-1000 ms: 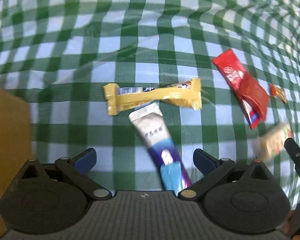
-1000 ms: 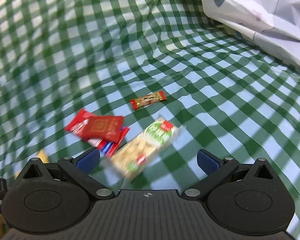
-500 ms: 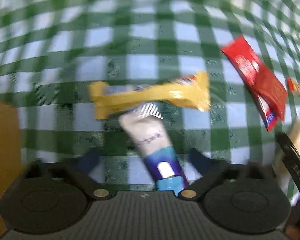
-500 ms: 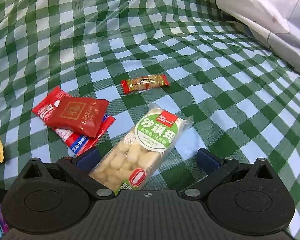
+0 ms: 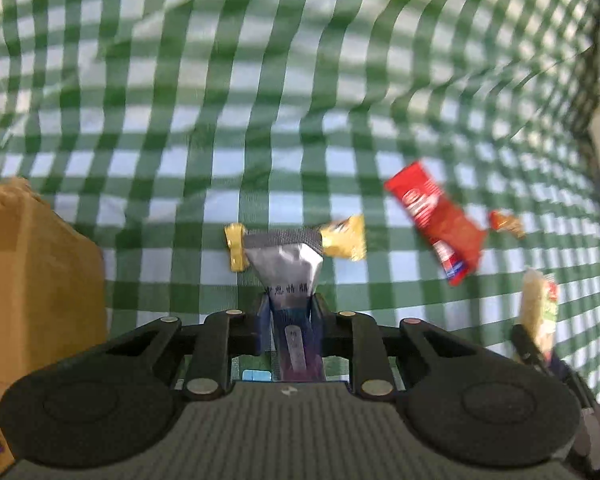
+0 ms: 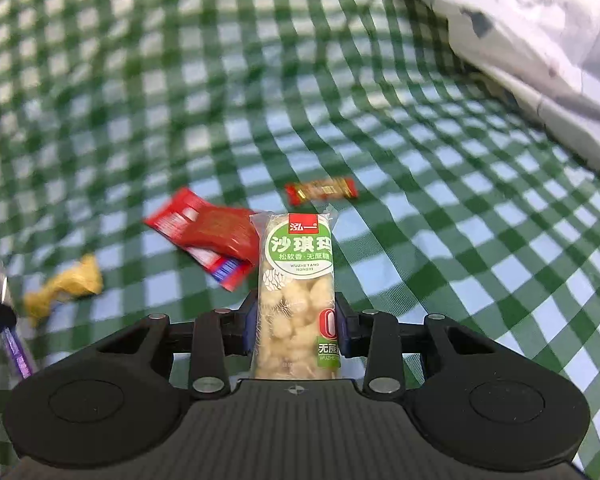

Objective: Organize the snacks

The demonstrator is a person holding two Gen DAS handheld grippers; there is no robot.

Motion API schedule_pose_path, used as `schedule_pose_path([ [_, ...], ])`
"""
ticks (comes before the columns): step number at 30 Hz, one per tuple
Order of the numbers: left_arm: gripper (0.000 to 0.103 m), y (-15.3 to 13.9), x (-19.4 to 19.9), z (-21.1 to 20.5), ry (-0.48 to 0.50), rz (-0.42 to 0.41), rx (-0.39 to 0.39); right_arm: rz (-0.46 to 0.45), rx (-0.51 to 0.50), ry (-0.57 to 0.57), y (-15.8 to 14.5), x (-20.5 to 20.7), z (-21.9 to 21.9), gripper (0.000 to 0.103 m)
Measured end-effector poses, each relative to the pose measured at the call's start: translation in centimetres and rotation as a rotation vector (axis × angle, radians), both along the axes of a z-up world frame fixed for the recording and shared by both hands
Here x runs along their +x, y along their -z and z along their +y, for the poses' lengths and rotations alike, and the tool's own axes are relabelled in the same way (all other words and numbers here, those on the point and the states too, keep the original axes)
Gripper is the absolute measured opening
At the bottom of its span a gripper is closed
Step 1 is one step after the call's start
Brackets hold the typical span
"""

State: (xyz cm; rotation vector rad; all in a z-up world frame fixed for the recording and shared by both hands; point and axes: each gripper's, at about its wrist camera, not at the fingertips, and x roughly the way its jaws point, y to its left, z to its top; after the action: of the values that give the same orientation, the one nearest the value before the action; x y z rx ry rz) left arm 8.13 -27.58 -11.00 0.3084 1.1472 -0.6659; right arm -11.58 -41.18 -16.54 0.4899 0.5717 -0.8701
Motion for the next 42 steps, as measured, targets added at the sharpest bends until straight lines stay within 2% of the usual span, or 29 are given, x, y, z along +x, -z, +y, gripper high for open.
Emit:
schedule_pose_path([
  [9, 0.016, -9.4, -3.5, 6.6, 0.04, -0.164, -0.14, -0.099, -0.142, -0.093, -7.2, -1.5, 6.5, 0.038],
  [19, 0.014, -15.7, -8.1, 16.0, 0.064, -0.301, -0.188, -0.142, -0.141, -0.213, -11.7, -4.4, 16.8, 0.038],
  [23, 0.014, -16.9, -9.1, 20.3, 0.044, -0.314, -0.187, -0.153, -0.138, -0.272, -12.9, -4.0, 21.0, 0.038],
  [32, 0.014, -18.6, -8.3, 29.3, -0.053, -0.335, -0.172, -0.186, -0.136, -0.398, -15.5, -2.7, 28.1, 0.038],
  [42, 0.014, -19.2, -7.3, 37.3, -0.153, -0.343, -0.186, -0.16, -0.18, -0.508, -17.3, -1.1, 33.9, 0.038],
])
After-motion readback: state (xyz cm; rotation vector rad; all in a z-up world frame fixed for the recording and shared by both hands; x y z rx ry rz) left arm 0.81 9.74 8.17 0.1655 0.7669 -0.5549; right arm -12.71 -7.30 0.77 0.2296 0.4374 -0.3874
